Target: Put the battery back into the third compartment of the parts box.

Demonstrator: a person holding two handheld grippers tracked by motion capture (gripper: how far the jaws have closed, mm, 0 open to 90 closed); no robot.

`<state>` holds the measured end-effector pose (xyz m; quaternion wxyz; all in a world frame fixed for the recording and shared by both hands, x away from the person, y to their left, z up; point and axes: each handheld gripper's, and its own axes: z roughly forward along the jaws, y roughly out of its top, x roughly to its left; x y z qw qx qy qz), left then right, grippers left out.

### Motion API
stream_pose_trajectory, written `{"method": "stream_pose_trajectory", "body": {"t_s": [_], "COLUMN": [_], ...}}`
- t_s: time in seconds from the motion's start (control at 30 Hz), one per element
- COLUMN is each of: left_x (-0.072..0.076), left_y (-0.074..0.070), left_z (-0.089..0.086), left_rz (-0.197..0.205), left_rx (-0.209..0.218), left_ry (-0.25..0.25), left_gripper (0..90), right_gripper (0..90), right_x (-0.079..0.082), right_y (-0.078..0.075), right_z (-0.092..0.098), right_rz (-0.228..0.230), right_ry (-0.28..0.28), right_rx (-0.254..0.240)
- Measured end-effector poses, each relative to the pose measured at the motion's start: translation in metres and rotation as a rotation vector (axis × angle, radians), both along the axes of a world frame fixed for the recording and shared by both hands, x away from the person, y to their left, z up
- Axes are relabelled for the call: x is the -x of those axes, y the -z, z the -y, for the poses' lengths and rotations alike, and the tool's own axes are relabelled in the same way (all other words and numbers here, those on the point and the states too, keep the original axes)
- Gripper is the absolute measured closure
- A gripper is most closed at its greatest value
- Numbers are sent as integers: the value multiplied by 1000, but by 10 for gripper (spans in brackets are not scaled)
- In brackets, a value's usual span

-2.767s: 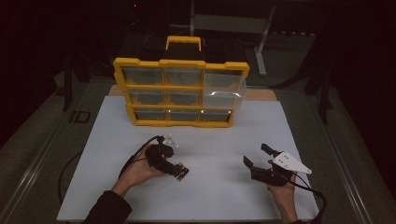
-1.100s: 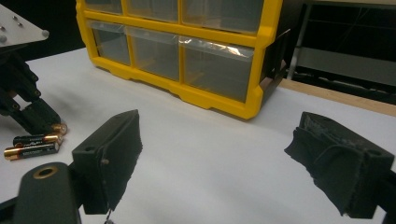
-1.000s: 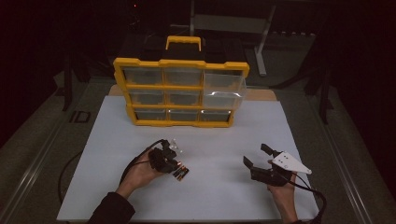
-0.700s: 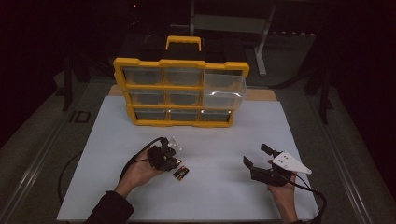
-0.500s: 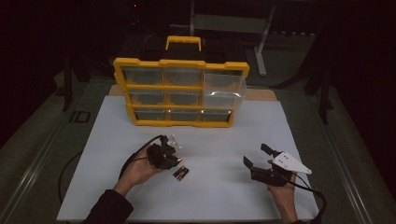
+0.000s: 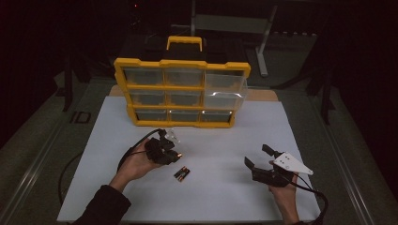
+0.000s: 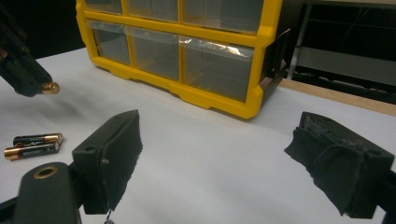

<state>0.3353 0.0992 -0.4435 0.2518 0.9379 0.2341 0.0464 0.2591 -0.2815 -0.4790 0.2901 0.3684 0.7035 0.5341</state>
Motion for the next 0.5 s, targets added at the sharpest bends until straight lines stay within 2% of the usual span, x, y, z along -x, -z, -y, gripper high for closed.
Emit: {"method": "stream_pose_trajectory", "body": {"t_s": [0.5], "left_x": [-4], "left_y": [-19], "left_z": [1], "left_rz": [13], "left_rx": [15], "left_ry": [31], "left_gripper": [780], "right_gripper": [146], "right_x": [0], "right_y": [0], "right_z": [0], "right_rz": [2], "right_ry": [-3], "right_rx": [-3]}}
